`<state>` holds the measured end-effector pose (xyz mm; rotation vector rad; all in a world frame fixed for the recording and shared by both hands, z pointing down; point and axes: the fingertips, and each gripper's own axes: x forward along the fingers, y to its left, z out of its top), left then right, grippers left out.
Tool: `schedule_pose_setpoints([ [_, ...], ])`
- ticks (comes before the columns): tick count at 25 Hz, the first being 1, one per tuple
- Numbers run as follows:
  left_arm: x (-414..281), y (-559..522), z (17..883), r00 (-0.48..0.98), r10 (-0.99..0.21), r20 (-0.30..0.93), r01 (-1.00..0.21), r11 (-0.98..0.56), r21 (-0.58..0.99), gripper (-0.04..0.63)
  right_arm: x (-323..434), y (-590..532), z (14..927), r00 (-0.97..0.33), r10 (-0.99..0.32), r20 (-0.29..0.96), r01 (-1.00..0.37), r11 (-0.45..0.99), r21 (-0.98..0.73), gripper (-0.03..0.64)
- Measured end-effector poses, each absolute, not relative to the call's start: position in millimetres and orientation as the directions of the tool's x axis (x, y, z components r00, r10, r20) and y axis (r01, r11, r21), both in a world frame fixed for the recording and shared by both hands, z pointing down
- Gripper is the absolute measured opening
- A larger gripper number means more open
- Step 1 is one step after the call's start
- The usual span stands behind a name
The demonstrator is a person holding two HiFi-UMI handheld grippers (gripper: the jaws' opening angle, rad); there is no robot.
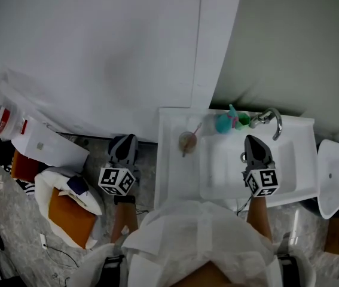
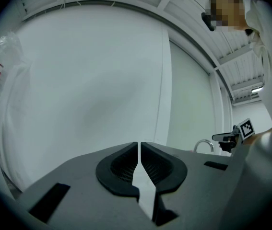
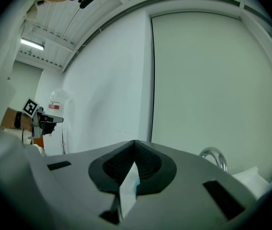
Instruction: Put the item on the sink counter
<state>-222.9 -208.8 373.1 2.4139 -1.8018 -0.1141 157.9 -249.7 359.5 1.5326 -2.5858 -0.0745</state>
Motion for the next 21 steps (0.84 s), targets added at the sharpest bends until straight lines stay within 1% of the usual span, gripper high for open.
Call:
schedule_pose_setpoints([
  [12,-214.4,-211.6,374.6,0.309,-0.951,0.021,-0.941,-0.303,0.153,0.029,152.8,-248.2,364.5,-0.481,-0.869,0.113,-0.860,0.493,0.128,0.009],
  [21,-222.0,-210.3,373.1,0.310,-0.951,0.014,-0.939,-0.304,0.159,0.031,153.0,-245.9,360.9,-0.476,-0.872,0.116,-0.861,0.489,0.142,0.009],
])
